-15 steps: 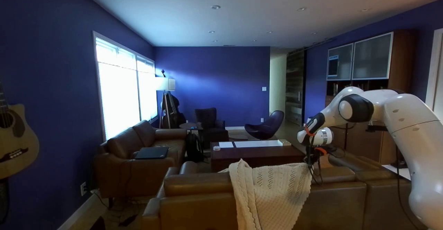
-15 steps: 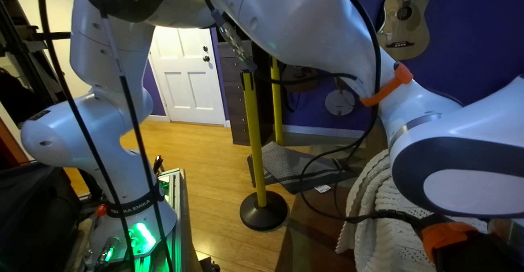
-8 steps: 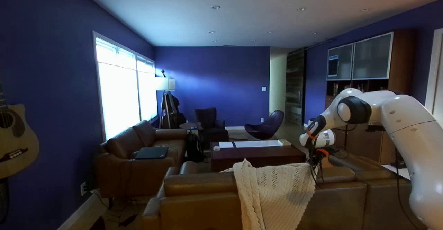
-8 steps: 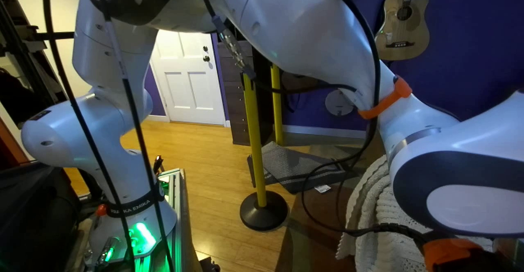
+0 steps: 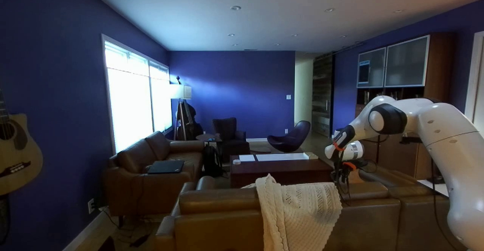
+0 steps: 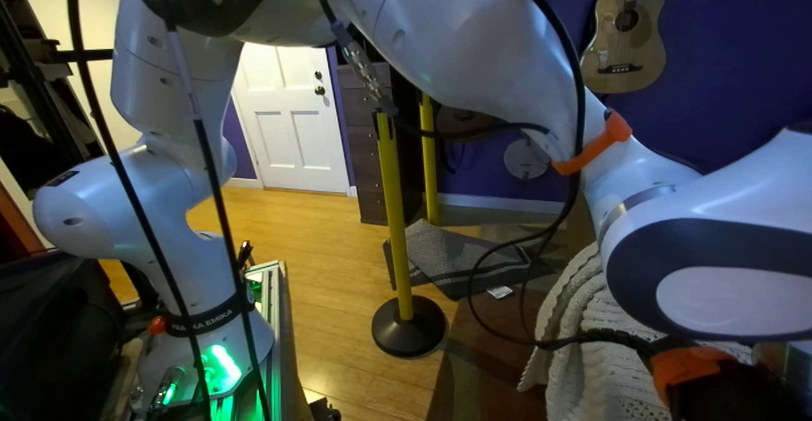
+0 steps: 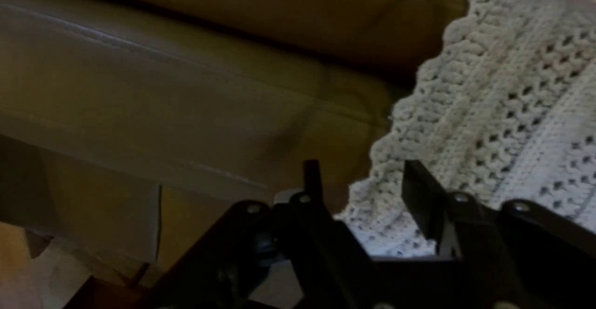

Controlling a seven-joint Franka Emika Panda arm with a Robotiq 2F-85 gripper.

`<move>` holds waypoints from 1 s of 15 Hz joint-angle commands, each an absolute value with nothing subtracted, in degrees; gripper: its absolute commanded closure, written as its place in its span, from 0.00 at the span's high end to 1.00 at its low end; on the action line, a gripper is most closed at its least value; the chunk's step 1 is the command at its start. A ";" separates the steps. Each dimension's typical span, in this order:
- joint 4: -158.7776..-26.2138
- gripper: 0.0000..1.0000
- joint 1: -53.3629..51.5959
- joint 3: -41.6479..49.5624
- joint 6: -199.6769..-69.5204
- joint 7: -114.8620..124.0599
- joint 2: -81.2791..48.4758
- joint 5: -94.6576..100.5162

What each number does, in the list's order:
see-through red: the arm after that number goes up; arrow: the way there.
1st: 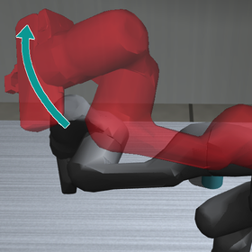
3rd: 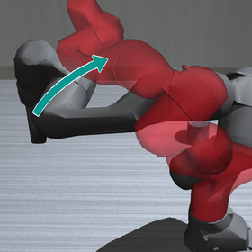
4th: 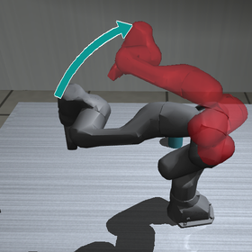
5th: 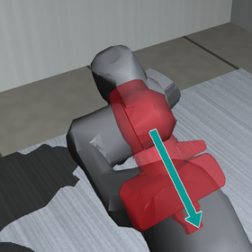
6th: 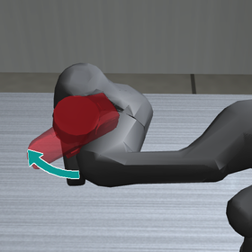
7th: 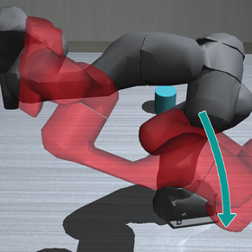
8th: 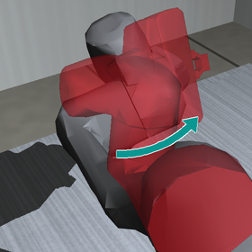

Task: Pull the white blanket to the right, spread the white blanket a little to the left side of the couch

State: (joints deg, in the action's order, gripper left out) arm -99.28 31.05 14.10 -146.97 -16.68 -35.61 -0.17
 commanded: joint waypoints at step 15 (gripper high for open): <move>-118.54 1.00 22.81 0.91 -147.98 -22.21 -17.20 -21.80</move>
State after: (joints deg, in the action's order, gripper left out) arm -118.63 24.56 -0.87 -148.22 -21.76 -17.23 -21.02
